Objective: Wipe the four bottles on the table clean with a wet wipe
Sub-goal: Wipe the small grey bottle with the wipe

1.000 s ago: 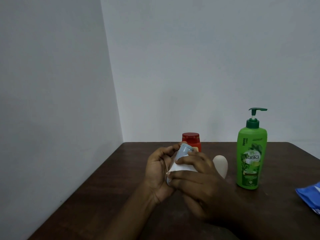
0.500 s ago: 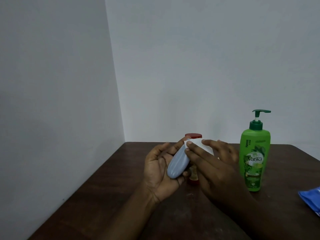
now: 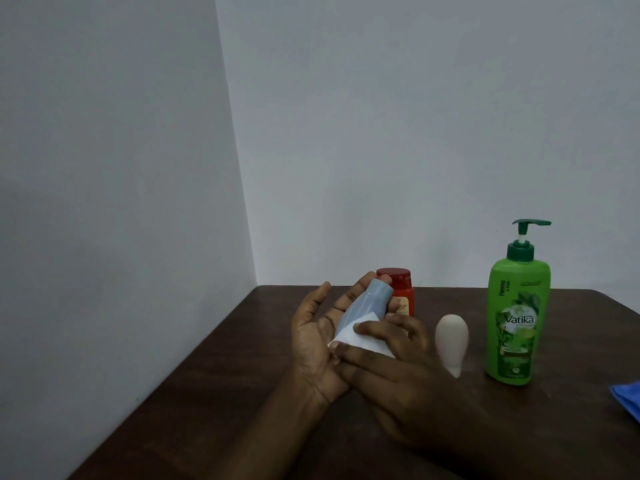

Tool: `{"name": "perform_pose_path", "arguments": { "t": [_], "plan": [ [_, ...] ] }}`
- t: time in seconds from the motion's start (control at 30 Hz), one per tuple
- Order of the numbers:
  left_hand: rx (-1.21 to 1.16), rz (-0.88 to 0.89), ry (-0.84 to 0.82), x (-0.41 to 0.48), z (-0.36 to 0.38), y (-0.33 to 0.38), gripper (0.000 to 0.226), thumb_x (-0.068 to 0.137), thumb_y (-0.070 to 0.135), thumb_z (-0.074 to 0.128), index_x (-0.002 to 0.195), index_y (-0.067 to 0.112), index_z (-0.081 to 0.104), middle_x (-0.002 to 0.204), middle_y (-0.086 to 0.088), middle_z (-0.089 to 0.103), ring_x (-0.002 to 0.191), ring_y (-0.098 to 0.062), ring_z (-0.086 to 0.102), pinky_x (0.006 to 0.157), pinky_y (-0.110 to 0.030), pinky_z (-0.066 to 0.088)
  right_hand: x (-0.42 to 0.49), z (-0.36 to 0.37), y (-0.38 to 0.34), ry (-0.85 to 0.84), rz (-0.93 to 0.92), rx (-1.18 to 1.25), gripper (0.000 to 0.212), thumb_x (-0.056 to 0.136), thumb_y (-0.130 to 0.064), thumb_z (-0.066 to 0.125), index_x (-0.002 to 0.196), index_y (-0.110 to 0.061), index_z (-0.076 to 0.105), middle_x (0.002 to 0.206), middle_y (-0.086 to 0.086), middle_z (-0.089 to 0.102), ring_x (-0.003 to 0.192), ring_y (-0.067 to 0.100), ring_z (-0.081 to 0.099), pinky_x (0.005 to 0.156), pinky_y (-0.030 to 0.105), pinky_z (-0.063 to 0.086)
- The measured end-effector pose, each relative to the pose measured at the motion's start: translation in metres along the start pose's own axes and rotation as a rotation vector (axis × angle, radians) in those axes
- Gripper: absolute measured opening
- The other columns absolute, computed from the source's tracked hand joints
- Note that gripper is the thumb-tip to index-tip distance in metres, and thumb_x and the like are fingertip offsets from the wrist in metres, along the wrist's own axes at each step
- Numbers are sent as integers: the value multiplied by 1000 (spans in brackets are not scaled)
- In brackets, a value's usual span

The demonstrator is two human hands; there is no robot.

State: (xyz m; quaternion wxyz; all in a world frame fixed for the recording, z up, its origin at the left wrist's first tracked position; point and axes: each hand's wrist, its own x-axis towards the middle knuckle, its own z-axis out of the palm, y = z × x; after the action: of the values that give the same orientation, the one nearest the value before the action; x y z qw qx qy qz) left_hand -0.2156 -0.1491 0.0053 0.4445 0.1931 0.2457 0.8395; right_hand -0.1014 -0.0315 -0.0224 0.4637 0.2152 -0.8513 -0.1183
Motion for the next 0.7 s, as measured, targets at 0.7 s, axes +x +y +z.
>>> {"name": "perform_pose_path", "arguments": {
  "t": [0.7],
  "plan": [
    [236, 84, 176, 15, -10, -10, 88, 89, 75, 50, 136, 1, 63, 139, -22, 63, 131, -40, 59, 110, -54, 45, 3, -1, 1, 2, 133, 6, 41, 87, -21, 53, 122, -17, 75, 133, 0, 69, 129, 28, 48, 107, 51, 29]
  ]
}}
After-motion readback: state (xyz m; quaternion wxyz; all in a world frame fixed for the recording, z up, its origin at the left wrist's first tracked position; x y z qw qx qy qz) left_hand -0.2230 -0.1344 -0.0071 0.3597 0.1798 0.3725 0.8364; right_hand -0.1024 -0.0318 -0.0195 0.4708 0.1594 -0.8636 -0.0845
